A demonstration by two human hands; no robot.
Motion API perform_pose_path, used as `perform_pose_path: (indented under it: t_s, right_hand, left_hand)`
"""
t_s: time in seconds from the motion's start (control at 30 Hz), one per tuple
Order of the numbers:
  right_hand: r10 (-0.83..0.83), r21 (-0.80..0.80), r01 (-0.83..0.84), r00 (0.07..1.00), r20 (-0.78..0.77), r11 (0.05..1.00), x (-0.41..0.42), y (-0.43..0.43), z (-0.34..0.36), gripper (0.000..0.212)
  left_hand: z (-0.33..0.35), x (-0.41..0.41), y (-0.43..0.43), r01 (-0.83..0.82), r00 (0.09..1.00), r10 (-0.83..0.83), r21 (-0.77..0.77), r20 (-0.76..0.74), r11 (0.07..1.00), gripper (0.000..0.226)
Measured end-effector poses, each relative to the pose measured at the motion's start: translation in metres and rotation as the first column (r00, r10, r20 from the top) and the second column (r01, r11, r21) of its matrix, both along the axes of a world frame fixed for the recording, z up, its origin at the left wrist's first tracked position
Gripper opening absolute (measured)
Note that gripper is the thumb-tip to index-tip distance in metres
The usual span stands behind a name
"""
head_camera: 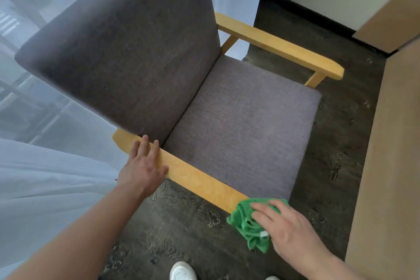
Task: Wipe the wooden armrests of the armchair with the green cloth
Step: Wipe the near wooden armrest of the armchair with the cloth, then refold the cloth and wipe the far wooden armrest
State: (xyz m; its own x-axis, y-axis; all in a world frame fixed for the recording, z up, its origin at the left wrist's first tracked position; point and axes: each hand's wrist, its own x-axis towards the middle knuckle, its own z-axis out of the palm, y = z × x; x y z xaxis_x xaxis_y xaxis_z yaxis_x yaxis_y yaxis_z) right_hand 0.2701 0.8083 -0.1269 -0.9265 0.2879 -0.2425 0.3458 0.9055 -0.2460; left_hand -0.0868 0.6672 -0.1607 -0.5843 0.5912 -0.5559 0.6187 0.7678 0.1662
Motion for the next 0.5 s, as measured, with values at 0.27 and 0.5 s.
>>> perform_pose_path:
  t_s: [0.27, 0.5]
  right_hand:
    - [-0.431, -0.313, 0.337, 0.847, -0.312, 0.888, -0.145, 0.053, 0.089, 0.052]
    - [-0.811, -0.993, 0.092, 0.575, 0.111, -0.071, -0.164, 0.090, 0.150, 0.045]
  left_hand:
    - [0.075, -0.005, 0.083, -0.137, 0.961, 0.053, 0.302, 0.270, 0.943, 0.068]
    - [0.169, 0.020, 0.165, -0.718, 0.313, 0.007, 0.232, 0.950, 0.656, 0.032]
